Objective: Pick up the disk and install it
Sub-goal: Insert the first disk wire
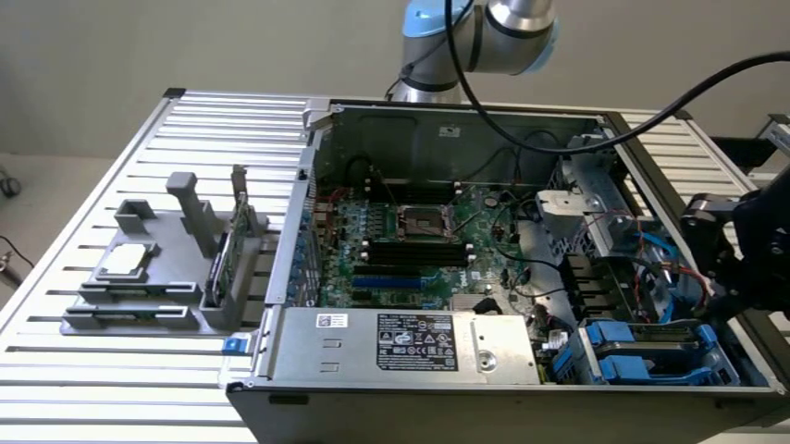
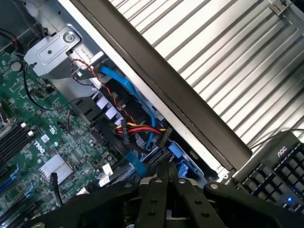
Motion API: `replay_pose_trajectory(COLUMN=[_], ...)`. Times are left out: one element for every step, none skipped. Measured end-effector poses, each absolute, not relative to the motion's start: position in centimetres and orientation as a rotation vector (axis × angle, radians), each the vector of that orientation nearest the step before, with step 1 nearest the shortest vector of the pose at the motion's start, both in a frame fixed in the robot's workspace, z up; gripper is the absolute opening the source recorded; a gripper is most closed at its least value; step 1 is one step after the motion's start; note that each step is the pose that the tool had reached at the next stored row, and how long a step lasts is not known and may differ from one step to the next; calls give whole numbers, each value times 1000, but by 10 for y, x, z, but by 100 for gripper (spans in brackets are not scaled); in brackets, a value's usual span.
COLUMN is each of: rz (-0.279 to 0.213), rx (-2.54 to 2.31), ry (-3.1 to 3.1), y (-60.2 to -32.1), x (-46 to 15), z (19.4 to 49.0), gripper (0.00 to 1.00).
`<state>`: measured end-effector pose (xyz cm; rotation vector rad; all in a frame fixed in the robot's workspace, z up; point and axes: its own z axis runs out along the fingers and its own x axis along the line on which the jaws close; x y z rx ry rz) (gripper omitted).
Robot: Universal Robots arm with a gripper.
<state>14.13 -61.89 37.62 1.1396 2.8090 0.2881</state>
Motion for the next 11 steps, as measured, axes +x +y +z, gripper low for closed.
replay_pose_trajectory(rz=[283, 278, 274, 270, 270, 273, 279, 285, 293, 303, 313], rx=[1155, 1169, 1181, 1192, 1200, 1208, 1216, 1222, 1229, 1235, 1243], ry=[2811, 2813, 2815, 2816, 2815, 2813, 2811, 2809, 2808, 2806, 2805], y=[-619, -619, -619, -619, -619, -619, -619, -619, -619, -619, -619], x=[141, 141, 141, 141, 141, 141, 141, 141, 141, 141, 141], z=[376, 376, 375, 375, 374, 374, 373, 373, 373, 372, 372], gripper=[11, 11, 11, 11, 11, 11, 11, 11, 11, 11, 11])
